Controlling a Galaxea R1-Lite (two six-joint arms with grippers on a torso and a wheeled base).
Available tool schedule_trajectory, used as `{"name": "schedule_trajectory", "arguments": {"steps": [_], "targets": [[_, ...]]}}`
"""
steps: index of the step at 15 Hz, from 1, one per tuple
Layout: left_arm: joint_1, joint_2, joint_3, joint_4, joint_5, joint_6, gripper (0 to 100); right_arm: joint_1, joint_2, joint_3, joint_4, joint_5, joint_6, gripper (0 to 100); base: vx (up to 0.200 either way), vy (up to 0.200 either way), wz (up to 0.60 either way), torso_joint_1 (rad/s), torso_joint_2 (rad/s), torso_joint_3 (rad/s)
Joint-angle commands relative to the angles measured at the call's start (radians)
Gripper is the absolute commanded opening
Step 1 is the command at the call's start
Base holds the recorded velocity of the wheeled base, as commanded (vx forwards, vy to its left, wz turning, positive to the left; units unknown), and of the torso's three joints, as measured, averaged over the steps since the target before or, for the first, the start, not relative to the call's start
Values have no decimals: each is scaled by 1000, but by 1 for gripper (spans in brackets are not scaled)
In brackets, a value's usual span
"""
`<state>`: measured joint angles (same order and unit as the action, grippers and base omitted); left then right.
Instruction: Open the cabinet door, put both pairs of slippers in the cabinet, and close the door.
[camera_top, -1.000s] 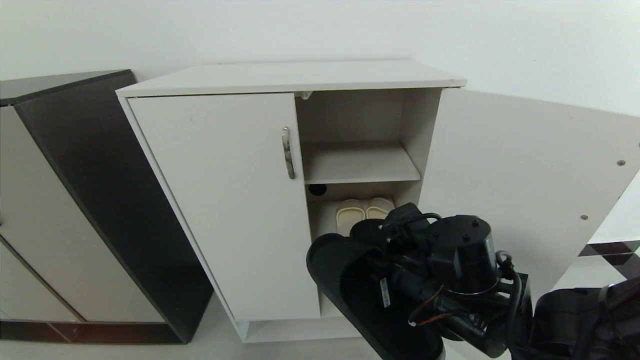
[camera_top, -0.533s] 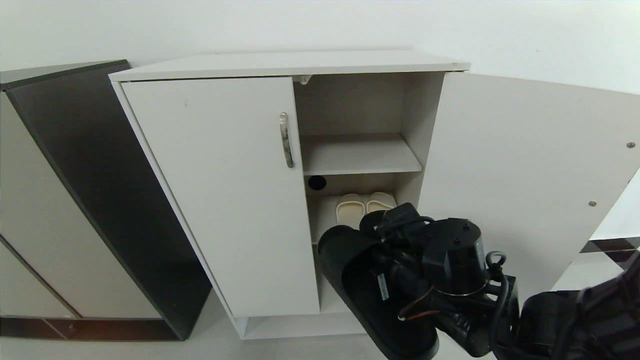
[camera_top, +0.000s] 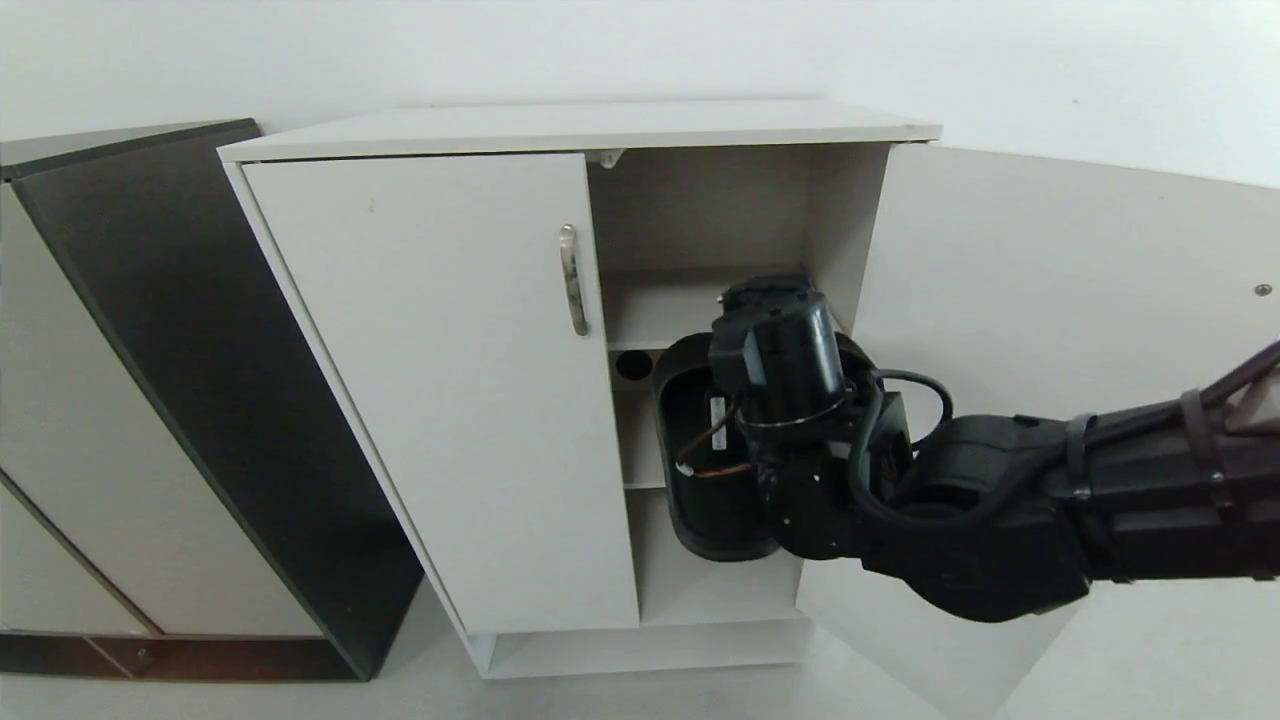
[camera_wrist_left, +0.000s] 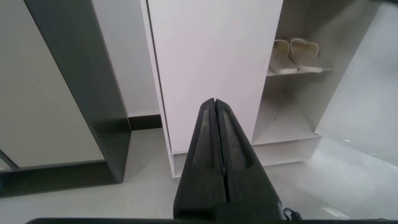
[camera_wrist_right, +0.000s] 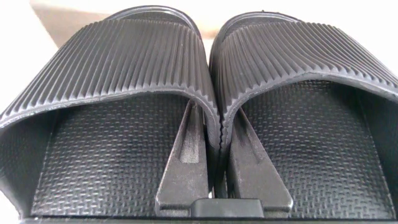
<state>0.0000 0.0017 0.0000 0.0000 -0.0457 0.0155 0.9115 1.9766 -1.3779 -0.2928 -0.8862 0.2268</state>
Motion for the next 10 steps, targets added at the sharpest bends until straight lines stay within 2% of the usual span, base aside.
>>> {"name": "schedule_trajectory", "arguments": {"steps": [1, 10], "targets": [[2, 0, 0, 0, 0, 0, 0, 1, 21, -142, 87, -28, 12, 0, 0, 0, 0, 0, 0, 0], [2, 0, 0, 0, 0, 0, 0, -8, 39, -110, 96, -17, 23, 0, 0, 0, 0, 0, 0, 0]]}}
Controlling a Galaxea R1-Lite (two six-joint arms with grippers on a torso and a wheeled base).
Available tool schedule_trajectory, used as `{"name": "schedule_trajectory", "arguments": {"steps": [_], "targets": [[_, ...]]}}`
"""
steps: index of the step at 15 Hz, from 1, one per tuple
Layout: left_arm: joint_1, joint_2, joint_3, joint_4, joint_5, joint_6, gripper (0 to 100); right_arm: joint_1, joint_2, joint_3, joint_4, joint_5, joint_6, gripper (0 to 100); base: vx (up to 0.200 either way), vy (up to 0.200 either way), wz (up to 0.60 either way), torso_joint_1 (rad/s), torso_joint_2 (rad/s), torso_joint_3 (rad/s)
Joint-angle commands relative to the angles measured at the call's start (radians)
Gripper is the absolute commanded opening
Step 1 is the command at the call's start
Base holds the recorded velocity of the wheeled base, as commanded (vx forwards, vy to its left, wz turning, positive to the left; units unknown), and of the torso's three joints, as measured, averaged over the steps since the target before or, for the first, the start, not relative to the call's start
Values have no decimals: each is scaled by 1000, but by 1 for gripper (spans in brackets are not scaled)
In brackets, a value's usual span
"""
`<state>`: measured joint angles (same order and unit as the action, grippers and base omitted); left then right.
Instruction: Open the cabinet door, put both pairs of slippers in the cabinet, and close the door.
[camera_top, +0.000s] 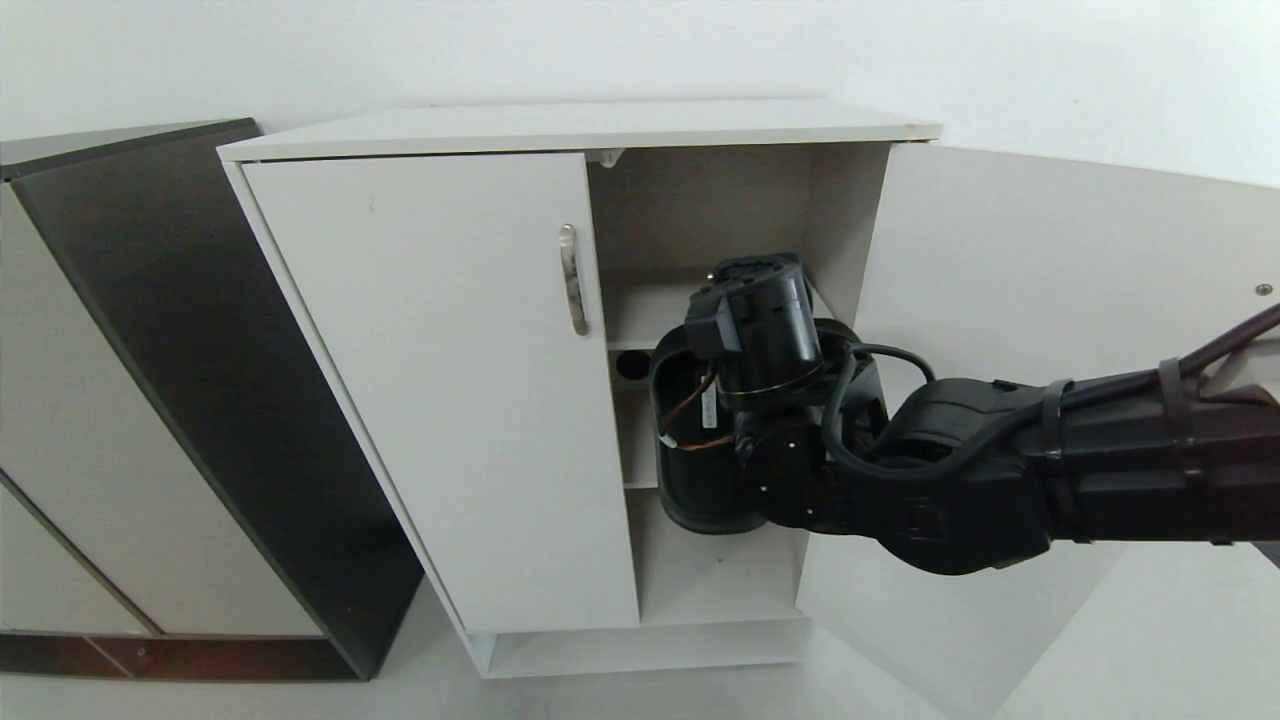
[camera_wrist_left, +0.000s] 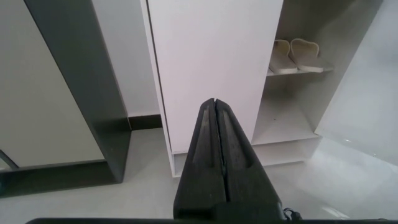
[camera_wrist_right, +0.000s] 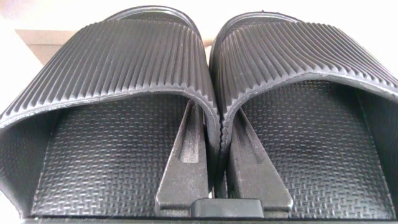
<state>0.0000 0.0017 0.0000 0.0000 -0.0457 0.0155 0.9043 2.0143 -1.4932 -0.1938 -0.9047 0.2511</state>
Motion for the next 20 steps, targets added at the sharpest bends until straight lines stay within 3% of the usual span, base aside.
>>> {"name": "schedule_trajectory", "arguments": {"steps": [1, 14, 20], "targets": [[0, 0, 0, 0, 0, 0, 0, -1, 3, 5, -4, 1, -1, 0, 0, 0, 0, 0, 0, 0], [2, 0, 0, 0, 0, 0, 0, -18, 15, 4, -9, 36, -3, 0, 200, 0, 0, -1, 2, 0], [2, 0, 0, 0, 0, 0, 0, -48, 49, -44, -21, 104, -15, 0, 0, 0, 0, 0, 0, 0]]}}
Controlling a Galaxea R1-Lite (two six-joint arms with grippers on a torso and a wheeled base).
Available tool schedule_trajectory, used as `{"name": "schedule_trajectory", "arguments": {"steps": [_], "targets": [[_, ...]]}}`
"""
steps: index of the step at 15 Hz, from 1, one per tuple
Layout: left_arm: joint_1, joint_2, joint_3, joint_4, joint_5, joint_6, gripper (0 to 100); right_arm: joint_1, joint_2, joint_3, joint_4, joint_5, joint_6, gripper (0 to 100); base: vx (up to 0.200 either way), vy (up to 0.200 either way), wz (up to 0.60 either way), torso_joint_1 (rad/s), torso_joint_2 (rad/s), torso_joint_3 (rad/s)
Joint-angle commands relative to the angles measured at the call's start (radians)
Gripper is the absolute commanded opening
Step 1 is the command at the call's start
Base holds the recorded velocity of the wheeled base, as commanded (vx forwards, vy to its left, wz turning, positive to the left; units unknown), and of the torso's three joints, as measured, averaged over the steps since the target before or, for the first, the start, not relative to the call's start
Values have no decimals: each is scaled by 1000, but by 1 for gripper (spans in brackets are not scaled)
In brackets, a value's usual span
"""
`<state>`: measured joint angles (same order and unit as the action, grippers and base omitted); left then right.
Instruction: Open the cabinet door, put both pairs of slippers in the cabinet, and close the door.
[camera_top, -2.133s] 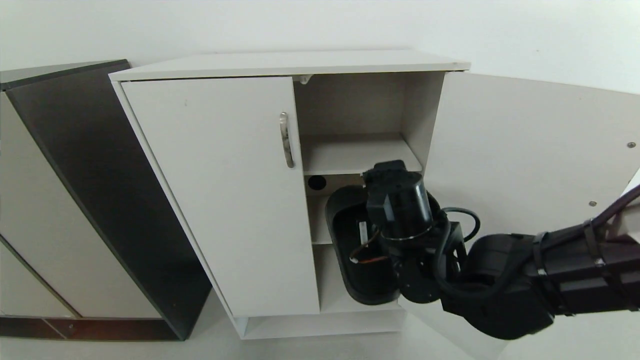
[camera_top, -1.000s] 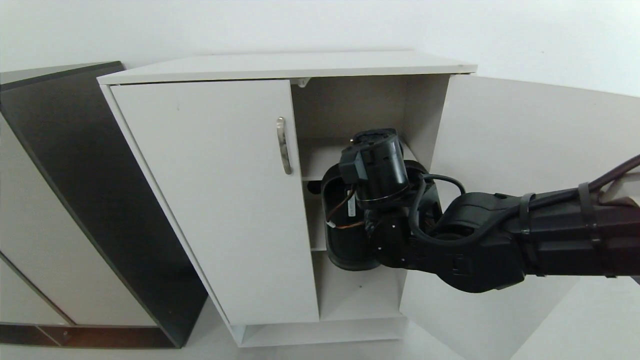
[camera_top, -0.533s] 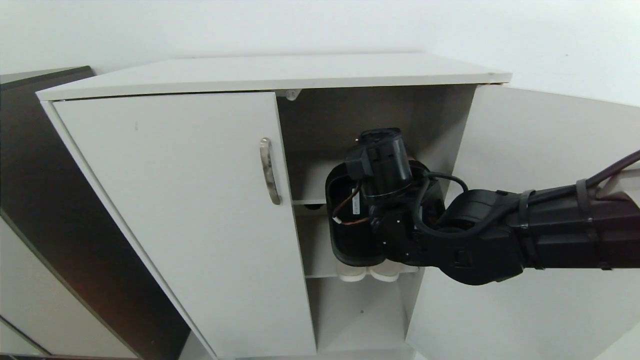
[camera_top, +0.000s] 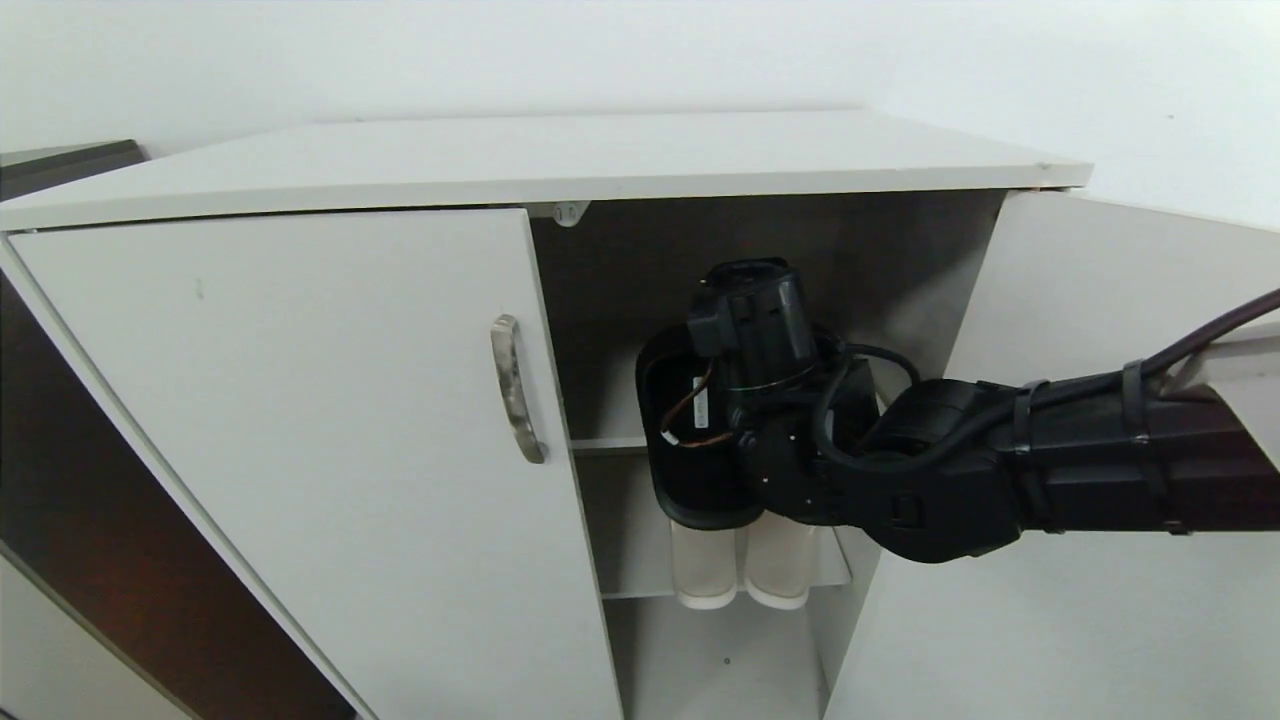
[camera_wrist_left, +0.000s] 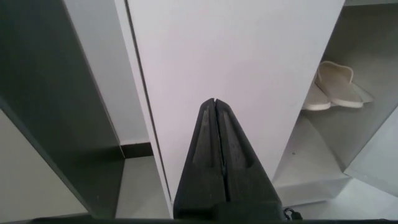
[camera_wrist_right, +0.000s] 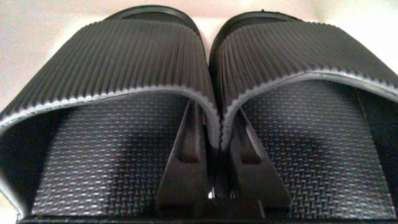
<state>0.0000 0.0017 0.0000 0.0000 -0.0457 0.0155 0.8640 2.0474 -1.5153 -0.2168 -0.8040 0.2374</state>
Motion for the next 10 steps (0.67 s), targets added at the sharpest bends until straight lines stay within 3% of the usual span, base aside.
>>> {"name": "schedule_trajectory", "arguments": {"steps": [1, 6, 10], "targets": [[0, 0, 0, 0, 0, 0, 0, -19, 30, -40, 4, 5, -6, 0, 0, 0, 0, 0, 0, 0], [0, 0, 0, 0, 0, -2, 0, -80, 155, -227, 13, 14, -46, 0, 0, 0, 0, 0, 0, 0], [0, 0, 0, 0, 1, -2, 0, -108, 184, -348, 99, 32, -60, 0, 0, 0, 0, 0, 0, 0]]}}
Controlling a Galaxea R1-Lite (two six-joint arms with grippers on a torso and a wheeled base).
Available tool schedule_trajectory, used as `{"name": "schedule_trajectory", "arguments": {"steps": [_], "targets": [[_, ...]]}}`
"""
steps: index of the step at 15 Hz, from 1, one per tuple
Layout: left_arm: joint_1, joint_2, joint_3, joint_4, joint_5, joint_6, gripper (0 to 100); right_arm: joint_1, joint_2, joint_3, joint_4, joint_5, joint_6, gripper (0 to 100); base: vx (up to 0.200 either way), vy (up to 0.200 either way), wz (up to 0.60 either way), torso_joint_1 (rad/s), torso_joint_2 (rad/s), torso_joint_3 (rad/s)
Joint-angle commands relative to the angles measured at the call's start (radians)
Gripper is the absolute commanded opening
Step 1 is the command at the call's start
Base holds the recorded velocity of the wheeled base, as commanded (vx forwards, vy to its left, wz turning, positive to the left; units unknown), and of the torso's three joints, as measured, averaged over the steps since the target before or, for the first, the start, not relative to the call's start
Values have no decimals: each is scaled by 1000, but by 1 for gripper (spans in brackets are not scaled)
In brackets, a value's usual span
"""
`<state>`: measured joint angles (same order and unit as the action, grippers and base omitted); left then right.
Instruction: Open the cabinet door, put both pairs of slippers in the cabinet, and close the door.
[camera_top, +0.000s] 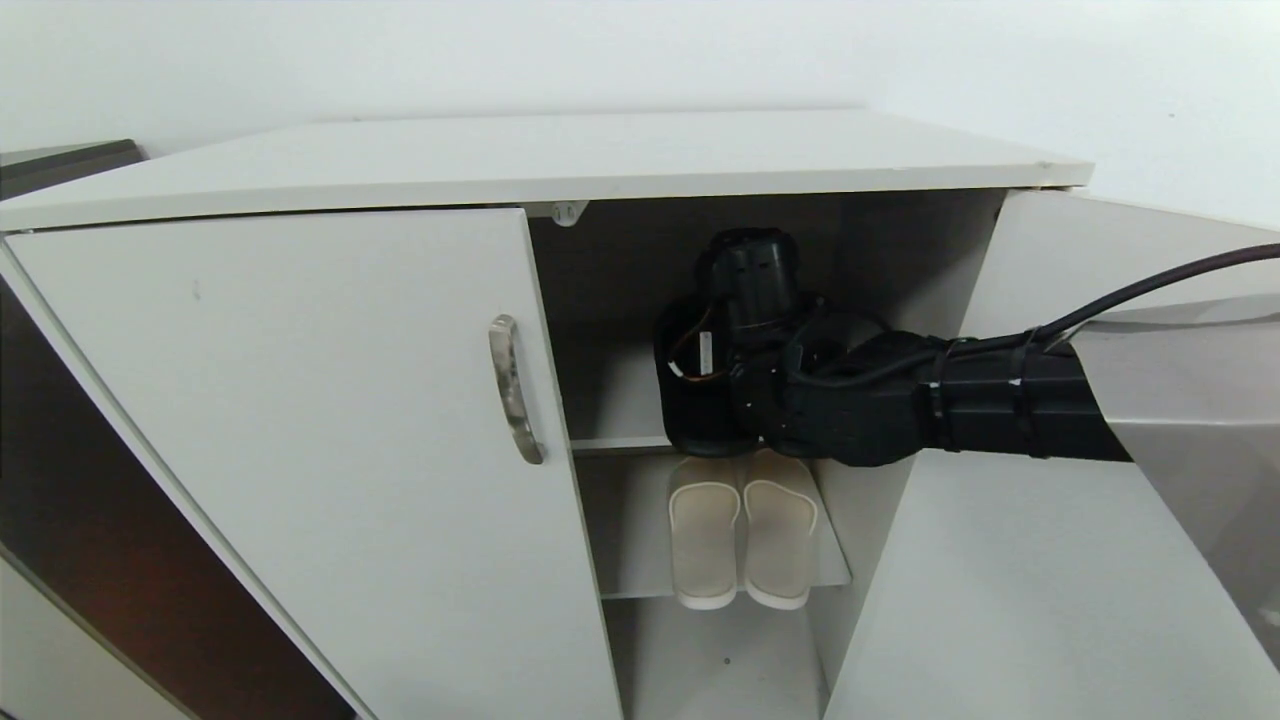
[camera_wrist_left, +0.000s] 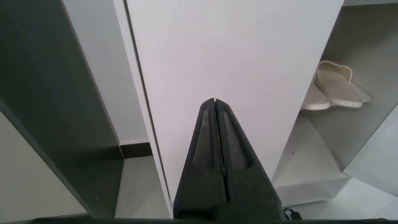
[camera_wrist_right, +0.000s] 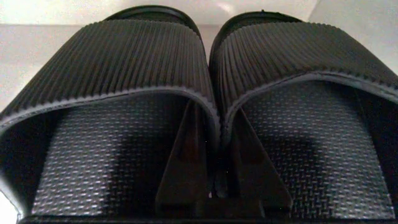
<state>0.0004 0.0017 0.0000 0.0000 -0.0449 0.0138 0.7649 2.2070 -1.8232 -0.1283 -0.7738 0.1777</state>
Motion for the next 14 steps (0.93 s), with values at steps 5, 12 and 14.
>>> {"name": "schedule_trajectory", "arguments": {"steps": [5, 12, 14], "targets": [[0, 0, 0, 0, 0, 0, 0, -30, 69, -91, 35, 2, 0, 0, 0, 0, 0, 0, 0, 0], [0, 0, 0, 0, 0, 0, 0, -32, 71, -90, 35, 2, 3, 0, 0, 0, 0, 0, 0, 0], [0, 0, 0, 0, 0, 0, 0, -32, 71, -90, 35, 4, 3, 0, 0, 0, 0, 0, 0, 0]]}}
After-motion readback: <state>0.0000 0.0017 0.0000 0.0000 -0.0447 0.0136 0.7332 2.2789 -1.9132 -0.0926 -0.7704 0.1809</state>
